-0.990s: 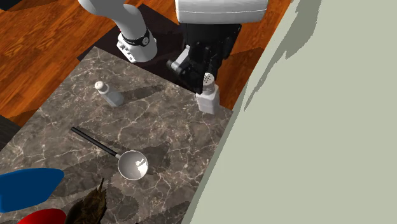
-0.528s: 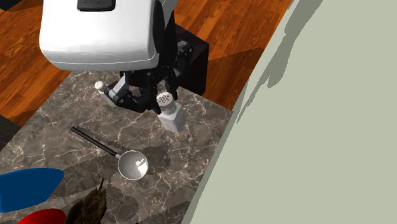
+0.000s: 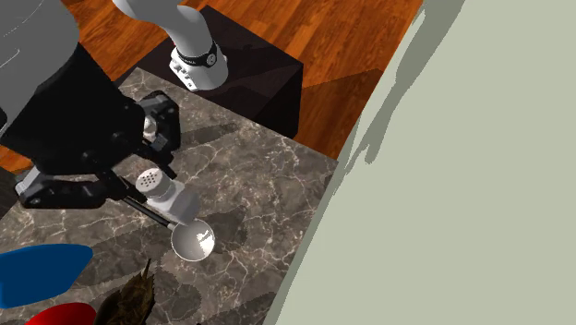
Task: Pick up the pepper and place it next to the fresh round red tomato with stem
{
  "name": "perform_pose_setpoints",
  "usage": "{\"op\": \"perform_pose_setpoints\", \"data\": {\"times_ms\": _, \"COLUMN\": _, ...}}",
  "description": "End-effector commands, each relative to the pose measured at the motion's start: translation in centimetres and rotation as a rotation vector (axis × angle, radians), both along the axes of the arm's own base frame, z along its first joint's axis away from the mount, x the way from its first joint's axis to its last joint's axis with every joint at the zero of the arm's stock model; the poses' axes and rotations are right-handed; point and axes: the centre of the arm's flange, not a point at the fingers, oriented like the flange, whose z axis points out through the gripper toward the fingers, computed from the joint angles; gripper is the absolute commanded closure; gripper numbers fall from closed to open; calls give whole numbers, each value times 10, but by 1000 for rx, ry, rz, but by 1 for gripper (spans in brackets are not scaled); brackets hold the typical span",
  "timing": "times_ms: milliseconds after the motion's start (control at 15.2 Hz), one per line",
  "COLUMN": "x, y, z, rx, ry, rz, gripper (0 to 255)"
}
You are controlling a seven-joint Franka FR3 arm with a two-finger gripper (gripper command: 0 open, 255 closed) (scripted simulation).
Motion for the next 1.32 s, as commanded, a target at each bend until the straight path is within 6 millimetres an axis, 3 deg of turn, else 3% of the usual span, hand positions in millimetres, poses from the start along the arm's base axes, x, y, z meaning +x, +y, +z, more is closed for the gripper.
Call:
{"op": "perform_pose_setpoints", "data": {"times_ms": 0, "x": -12, "y": -22, "z": -2, "rx": 0, "ry": 0, "rz": 2, "gripper": 255}}
{"op": "perform_pose_setpoints", "data": {"times_ms": 1254, "x": -124, "y": -247, "z": -2, "rx": 0, "ry": 0, "rz": 2, "gripper": 255}}
